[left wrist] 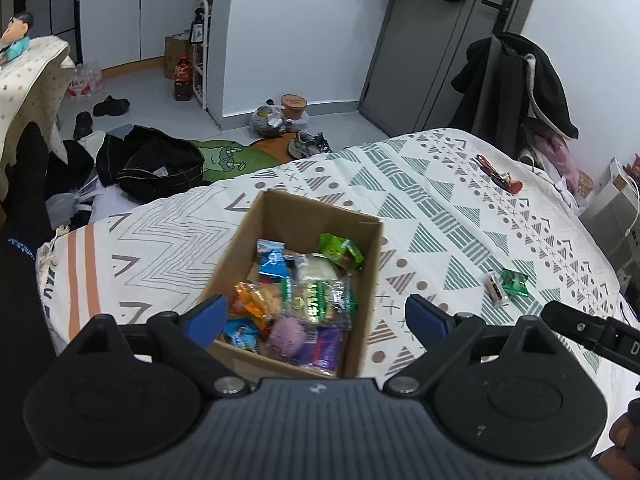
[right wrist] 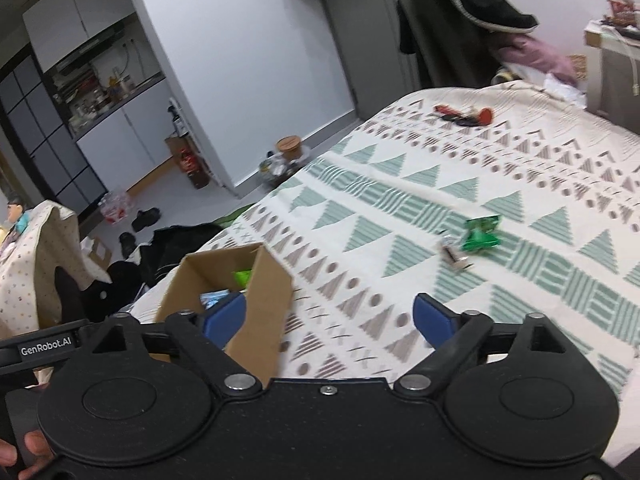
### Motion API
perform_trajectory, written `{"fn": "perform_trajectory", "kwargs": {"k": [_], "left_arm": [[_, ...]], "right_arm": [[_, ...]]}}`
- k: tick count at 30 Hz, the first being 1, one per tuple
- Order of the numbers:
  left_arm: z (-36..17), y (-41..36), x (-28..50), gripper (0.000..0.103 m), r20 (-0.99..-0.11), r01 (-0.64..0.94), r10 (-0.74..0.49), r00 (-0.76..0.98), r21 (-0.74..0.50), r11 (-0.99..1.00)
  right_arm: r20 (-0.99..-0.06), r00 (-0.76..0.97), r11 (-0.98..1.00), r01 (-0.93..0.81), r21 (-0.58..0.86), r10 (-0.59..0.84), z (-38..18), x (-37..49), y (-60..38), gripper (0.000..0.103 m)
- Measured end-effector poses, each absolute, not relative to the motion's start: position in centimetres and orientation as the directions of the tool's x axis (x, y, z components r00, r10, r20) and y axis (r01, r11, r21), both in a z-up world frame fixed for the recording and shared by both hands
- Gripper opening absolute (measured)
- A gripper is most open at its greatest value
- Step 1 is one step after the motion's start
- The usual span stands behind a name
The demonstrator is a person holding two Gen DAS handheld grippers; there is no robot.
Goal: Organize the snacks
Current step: 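Move both empty tools back toward the stick snack and green candy packet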
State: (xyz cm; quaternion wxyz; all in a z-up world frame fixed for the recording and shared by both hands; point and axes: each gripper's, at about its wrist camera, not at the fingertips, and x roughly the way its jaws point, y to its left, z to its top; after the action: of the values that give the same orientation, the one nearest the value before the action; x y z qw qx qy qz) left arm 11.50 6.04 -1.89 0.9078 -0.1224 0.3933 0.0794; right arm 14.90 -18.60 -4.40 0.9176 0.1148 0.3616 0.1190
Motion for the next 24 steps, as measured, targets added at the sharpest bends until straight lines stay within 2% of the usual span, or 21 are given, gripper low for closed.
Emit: {"fn": "perform_trajectory", "kwargs": {"k": [5, 8, 24], "left_arm": [[-1.7, 3.9, 11.6, 0.096, -0.729, -0.221, 0.054, 0.683, -0.135, 0.966], [-1.4, 2.6, 11.7, 0.102, -0.721, -0.202, 0.049, 0.691, -0.128, 0.971], [-1.8, -3.0, 13.6, 0.103, -0.709, -0.154, 0.013, 0.705, -0.134, 0.979]], "right_arm": [[-0.623, 0.736, 0.955, -0.111, 0.276, 0.265, -4.3, 14.2, -20.9, 0.099], [-0.617, 0.747, 0.957, -0.093, 0.274, 0.249, -4.2, 13.8, -22.2, 0.103], [-0.615, 0.77, 0.956, 0.019, 0.292, 0.172, -6.5, 14.2, -30.2, 0.103]]}}
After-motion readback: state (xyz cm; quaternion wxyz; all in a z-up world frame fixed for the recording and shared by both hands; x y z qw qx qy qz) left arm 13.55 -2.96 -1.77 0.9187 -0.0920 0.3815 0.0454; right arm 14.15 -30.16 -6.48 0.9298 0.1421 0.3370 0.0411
